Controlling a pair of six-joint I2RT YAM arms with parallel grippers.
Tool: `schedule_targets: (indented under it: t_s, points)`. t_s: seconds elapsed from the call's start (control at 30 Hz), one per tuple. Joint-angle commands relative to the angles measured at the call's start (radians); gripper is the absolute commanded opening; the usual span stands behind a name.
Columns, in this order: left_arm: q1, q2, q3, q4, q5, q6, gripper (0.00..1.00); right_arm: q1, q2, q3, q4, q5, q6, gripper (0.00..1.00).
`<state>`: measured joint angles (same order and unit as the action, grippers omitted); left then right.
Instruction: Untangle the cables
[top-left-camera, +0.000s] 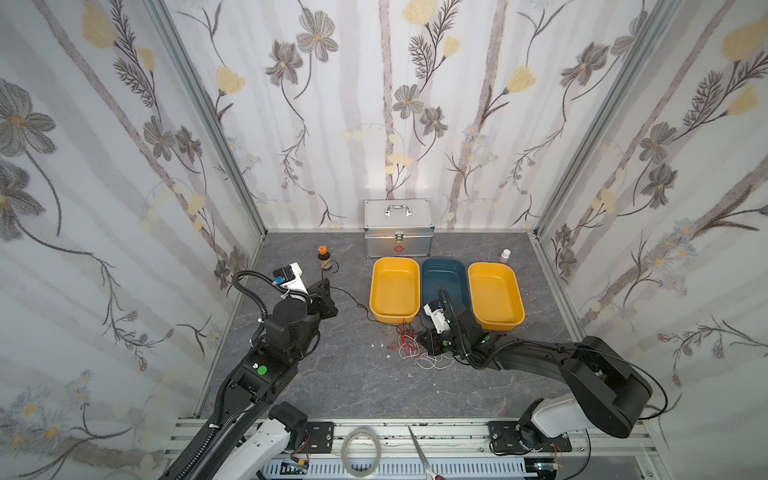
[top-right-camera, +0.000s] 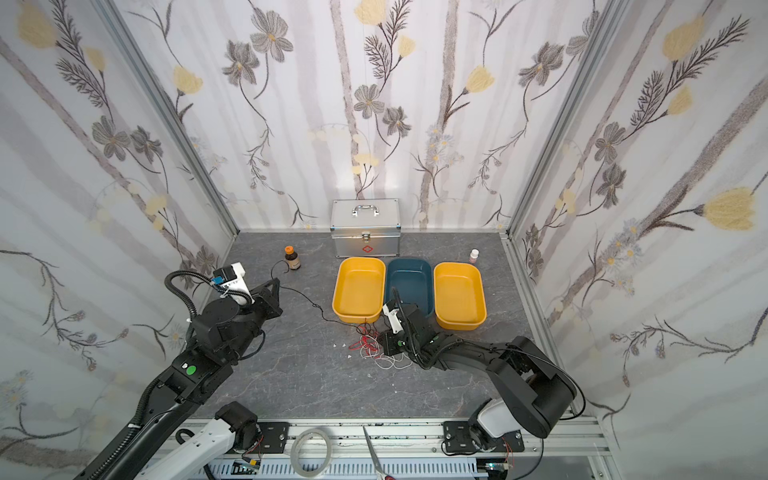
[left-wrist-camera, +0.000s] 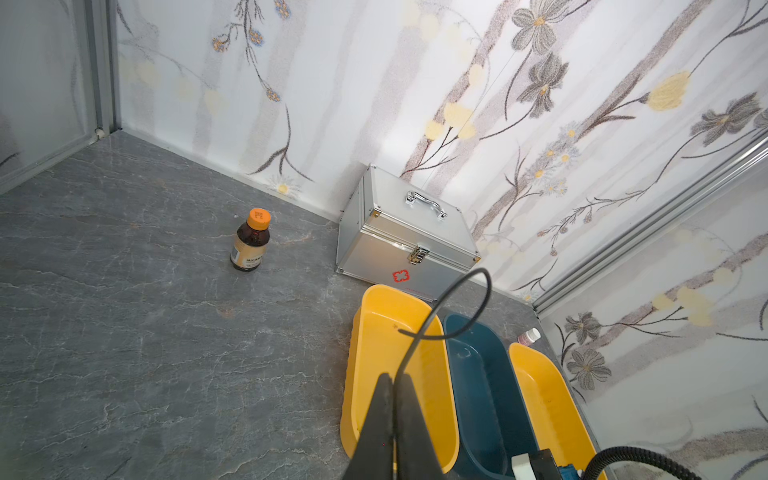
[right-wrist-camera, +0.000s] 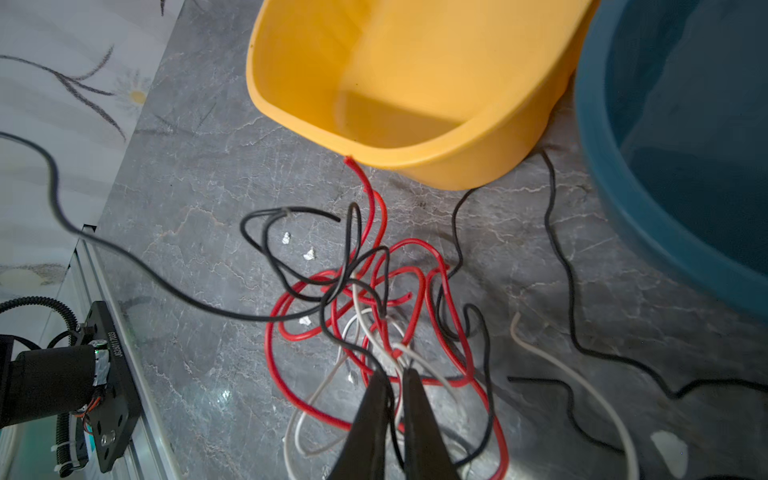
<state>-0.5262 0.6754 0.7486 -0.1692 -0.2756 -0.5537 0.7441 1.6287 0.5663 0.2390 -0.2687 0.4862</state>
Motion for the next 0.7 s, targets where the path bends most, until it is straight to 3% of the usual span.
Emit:
schedule_targets:
  t_s: [0.0,0.2,0.67]
  points:
    - [0.003,-0.002,0.009,-0.001,-0.014,0.004,0.0,0.001,0.01,0.009,0.069,-0.027,0.024,0.11]
    - [0.018,-0.011,0.019,-0.015,-0.017,0.011,0.0,-0.029,-0.087,0.003,0.019,0.027,0.034,0.08]
    - [0.084,-0.032,0.024,-0.084,-0.029,0.007,0.0,-0.216,-0.348,-0.009,-0.172,0.057,-0.049,0.09]
